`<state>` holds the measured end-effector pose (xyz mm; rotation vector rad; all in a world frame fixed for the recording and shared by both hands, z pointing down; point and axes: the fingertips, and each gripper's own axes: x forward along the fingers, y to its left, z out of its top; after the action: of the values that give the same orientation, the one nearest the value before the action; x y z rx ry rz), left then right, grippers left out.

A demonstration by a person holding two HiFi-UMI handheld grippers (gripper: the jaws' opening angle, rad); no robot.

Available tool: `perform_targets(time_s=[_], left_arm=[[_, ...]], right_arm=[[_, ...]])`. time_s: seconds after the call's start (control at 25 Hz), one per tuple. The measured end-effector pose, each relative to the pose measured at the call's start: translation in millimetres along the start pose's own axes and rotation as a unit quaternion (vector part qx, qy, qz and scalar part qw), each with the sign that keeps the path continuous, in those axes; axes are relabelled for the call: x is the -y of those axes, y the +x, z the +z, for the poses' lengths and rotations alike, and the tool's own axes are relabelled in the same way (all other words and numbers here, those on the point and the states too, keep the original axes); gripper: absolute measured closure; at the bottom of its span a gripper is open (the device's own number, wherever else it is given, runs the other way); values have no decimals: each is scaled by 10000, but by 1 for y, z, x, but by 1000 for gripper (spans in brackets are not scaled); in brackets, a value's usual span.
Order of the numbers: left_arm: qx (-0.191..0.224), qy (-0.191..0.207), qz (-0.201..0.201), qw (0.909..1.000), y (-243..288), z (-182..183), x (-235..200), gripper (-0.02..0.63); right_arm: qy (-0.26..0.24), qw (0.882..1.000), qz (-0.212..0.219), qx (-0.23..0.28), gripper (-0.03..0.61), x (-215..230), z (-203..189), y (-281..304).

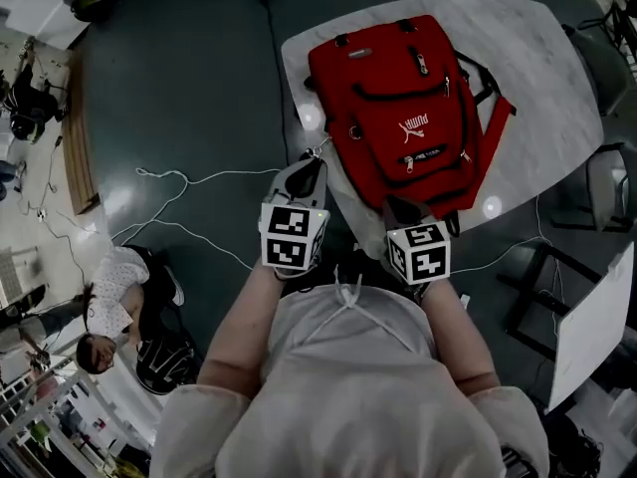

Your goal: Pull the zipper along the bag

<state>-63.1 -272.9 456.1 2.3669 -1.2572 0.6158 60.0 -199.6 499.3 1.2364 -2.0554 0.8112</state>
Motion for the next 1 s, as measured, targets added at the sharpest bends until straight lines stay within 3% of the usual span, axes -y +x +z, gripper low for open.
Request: perform_targets(time_s=[0.32,0.6,1.0], left_arm=[[848,431,-382,9947,-58,63,28,594],[1493,638,-748,9839,-92,102,52,594],[1662,628,-842,9805,-101,110,53,594]], right_arm=[[-220,9908,-208,1316,552,-35,78,-52],[-178,9725,-498,2269,552,-42,126,-97],[-230,9672,-532,2472,552,-50,132,-109]])
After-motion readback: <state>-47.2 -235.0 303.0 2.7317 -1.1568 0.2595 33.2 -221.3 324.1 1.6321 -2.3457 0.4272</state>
